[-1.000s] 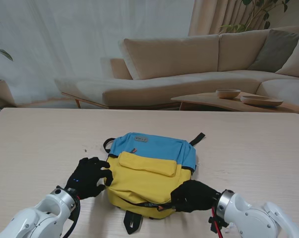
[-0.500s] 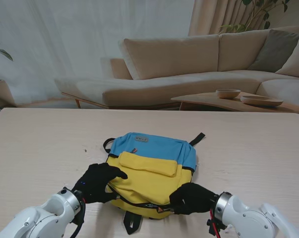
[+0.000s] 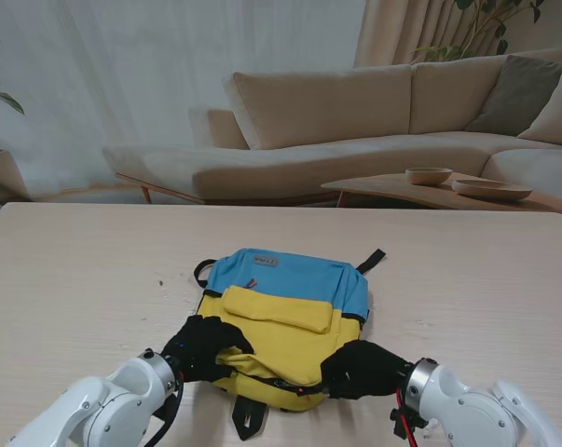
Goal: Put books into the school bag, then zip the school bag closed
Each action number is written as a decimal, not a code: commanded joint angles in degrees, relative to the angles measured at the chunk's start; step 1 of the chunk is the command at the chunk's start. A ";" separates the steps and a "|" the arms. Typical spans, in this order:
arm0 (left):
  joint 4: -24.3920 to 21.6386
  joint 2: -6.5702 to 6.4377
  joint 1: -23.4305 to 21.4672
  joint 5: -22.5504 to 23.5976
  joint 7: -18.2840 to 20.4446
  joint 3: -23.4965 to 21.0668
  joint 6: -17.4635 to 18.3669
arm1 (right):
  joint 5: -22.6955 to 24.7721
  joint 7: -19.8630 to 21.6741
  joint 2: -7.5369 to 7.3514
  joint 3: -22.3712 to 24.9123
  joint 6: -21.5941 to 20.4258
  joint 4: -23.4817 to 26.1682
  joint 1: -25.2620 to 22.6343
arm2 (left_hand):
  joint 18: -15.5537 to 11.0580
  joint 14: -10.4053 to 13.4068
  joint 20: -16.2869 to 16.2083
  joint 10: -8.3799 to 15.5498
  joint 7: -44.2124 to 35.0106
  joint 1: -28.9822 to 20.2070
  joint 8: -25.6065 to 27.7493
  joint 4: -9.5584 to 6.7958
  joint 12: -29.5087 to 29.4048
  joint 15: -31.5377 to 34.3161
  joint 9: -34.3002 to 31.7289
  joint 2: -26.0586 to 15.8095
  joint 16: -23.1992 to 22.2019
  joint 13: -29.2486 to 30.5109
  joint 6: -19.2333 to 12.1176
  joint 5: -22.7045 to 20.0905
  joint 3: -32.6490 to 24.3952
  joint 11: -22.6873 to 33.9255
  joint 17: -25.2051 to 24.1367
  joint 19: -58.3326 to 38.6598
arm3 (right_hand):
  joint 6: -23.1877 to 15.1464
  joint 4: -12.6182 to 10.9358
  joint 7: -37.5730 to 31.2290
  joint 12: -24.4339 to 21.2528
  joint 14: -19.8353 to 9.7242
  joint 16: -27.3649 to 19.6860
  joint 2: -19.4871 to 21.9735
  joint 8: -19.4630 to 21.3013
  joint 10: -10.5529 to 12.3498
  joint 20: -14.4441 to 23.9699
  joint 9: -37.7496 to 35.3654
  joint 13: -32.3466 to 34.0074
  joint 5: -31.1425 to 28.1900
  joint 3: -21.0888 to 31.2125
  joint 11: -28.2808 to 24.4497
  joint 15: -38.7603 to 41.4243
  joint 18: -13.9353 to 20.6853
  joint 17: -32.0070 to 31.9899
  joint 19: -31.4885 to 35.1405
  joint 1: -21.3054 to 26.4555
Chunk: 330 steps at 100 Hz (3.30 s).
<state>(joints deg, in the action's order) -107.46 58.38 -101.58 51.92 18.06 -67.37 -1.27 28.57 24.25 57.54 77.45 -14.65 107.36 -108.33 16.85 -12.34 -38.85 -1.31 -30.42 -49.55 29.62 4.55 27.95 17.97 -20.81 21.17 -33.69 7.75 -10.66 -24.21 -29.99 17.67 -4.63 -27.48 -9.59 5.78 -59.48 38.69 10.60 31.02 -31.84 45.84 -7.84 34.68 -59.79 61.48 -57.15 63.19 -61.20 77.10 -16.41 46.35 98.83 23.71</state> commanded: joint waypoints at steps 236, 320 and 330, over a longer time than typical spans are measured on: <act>2.70 -0.64 8.13 -9.58 6.67 6.45 1.31 | 3.82 -4.70 2.22 1.73 15.15 -13.18 16.50 | -0.08 -1.65 0.77 -1.20 -21.40 -17.01 18.87 -0.56 2.57 0.20 -7.19 -7.45 0.63 2.14 -3.74 -14.00 14.59 4.74 -0.75 -0.70 | -1.06 -3.70 -8.13 9.24 -1.87 0.43 4.19 16.07 4.29 -1.67 -6.36 6.33 -8.85 -1.68 -7.87 7.59 1.19 5.05 8.53 -8.21; 3.22 -0.88 7.84 -10.20 7.86 5.93 1.70 | 1.36 -9.22 3.65 -5.30 22.29 -23.98 27.82 | -0.51 -0.64 1.02 -0.88 -11.22 -8.70 11.15 -0.48 2.11 -1.80 -3.29 -2.39 1.57 0.25 -2.73 -3.65 8.28 3.35 -0.83 1.37 | -10.68 0.66 6.10 5.27 1.25 3.66 -0.13 0.27 1.57 0.72 5.72 -6.34 4.42 -5.50 -1.94 0.49 -0.58 -5.09 1.10 -6.81; 2.71 -0.91 7.28 -10.85 8.10 5.23 2.09 | 0.99 -7.76 3.33 -4.05 21.18 -22.47 26.55 | -0.31 -0.53 1.06 -1.10 -3.87 2.74 5.54 -1.42 1.02 -2.41 -0.77 -3.67 1.74 -0.50 0.86 2.18 -0.85 1.73 -0.97 2.56 | -9.81 -0.20 19.22 4.59 1.42 4.07 2.63 -24.24 1.64 0.98 8.87 -9.40 12.85 -7.32 -0.64 -1.14 -0.64 -7.29 -0.42 -9.24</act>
<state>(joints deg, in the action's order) -105.04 57.60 -93.03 41.54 24.54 -61.87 0.76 29.73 15.58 61.16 72.97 6.99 83.49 -80.57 16.85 -11.54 -37.40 -0.57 -37.63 -51.55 38.53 4.54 29.33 16.35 -23.01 18.34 -33.00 8.60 -10.59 -25.59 -25.99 19.69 -4.47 -27.16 -18.36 4.91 -47.30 44.18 11.04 33.98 -30.47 31.32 -5.02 34.16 -52.60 54.36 -48.34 57.75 -62.55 76.71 -16.55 39.99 98.10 17.17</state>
